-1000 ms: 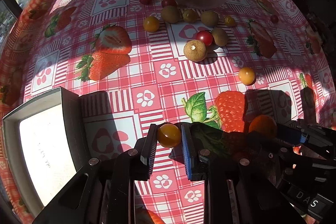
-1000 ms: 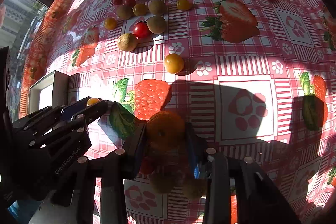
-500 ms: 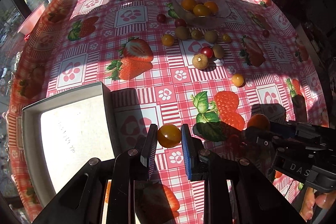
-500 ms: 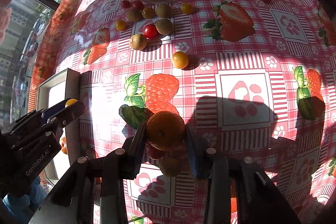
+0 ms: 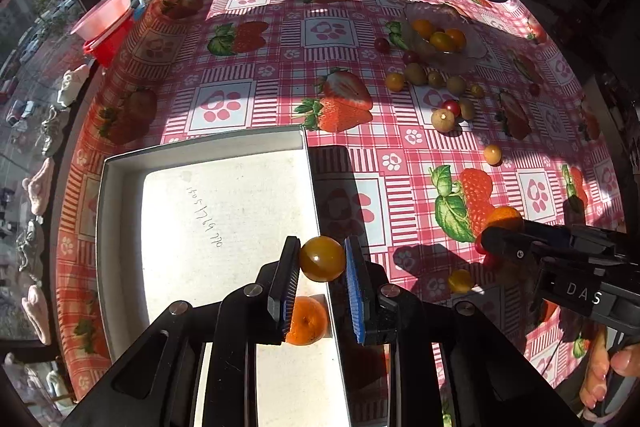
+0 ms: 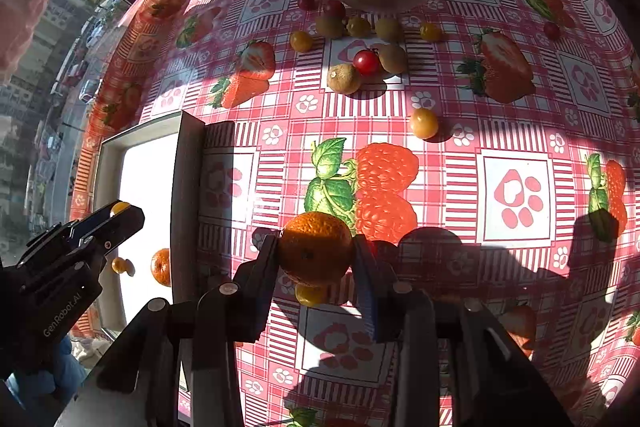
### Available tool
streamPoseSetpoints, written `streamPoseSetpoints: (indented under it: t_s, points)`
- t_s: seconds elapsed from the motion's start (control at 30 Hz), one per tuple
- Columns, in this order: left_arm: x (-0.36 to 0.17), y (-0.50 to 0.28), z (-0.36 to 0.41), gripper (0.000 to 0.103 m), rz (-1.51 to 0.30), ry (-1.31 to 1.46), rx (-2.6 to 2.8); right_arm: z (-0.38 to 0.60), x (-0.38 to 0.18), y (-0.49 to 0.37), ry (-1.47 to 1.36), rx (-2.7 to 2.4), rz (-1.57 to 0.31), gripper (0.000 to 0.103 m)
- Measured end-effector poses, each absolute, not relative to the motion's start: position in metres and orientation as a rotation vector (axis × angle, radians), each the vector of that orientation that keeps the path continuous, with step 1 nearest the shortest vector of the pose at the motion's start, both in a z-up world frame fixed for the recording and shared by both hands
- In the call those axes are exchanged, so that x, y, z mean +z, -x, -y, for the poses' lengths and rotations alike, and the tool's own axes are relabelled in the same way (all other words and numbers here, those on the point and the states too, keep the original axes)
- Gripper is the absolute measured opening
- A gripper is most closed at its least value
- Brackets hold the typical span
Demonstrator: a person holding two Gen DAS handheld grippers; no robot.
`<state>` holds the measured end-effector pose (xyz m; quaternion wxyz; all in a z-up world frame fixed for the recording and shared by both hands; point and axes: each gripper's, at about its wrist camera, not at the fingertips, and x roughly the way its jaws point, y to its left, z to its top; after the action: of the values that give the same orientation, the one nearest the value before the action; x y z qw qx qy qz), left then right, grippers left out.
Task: Organize fruits
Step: 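Carry the tangerine and yellow tomato in both grippers over the white tray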
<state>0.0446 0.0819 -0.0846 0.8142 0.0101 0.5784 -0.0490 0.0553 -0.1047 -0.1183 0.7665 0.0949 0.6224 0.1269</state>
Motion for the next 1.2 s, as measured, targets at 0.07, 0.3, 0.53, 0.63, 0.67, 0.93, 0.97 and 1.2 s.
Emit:
streamPoseSetpoints:
  t_s: [0.07,0.3,0.53,0.63,0.67,0.93,0.97,1.2]
  points:
    - [-0.084,-0.041,-0.093,0.024,-1.232,-0.018,-0.086,0.092,-0.116,-0.057,-0.195,0.295,-1.35,0.04]
    - [-0.089,-0.035,-0.141,0.024,-1.234,0.021,0.006,0.041,-0.11,-0.061,-0.151,0.38,-1.345,0.04]
    - [-0.105,-0.036,-0.185,0.024,-1.248,0.054,0.091,-0.016,-0.11,-0.071,-0.114,0.468,-1.347,0.04]
    - [-0.115,-0.037,-0.198,0.024,-1.259,0.067,0.119,-0.038,-0.115,-0.075,-0.09,0.496,-1.358,0.04]
    - [-0.118,-0.037,-0.202,0.024,-1.263,0.066,0.127,-0.044,-0.118,-0.076,-0.082,0.504,-1.365,0.04]
    - [-0.143,-0.042,-0.216,0.024,-1.299,0.078,0.143,-0.075,-0.142,-0.084,0.015,0.512,-1.406,0.04]
    - [-0.145,-0.042,-0.217,0.024,-1.302,0.079,0.143,-0.077,-0.144,-0.084,0.027,0.511,-1.41,0.04]
    - [-0.153,-0.04,-0.215,0.025,-1.323,0.059,0.13,-0.092,-0.152,-0.085,0.099,0.523,-1.418,0.04]
